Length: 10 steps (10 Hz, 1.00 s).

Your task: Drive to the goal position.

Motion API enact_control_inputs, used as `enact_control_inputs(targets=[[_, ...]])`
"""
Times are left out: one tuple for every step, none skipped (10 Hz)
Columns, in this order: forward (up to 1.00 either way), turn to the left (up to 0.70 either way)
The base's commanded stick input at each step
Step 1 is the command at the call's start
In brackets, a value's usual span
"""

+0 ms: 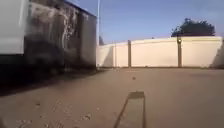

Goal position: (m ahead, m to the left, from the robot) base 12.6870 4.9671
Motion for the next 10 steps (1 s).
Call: enact_control_inputs(targets=[[1.0, 0.0], [1.0, 0.0], [1.0, 0.0], [1.0, 0.0], [1.0, 0.0], [1.0, 0.0], [1.0, 0.0], [1.0, 0.0], [1.0, 0.0], [1.0, 0.0]])
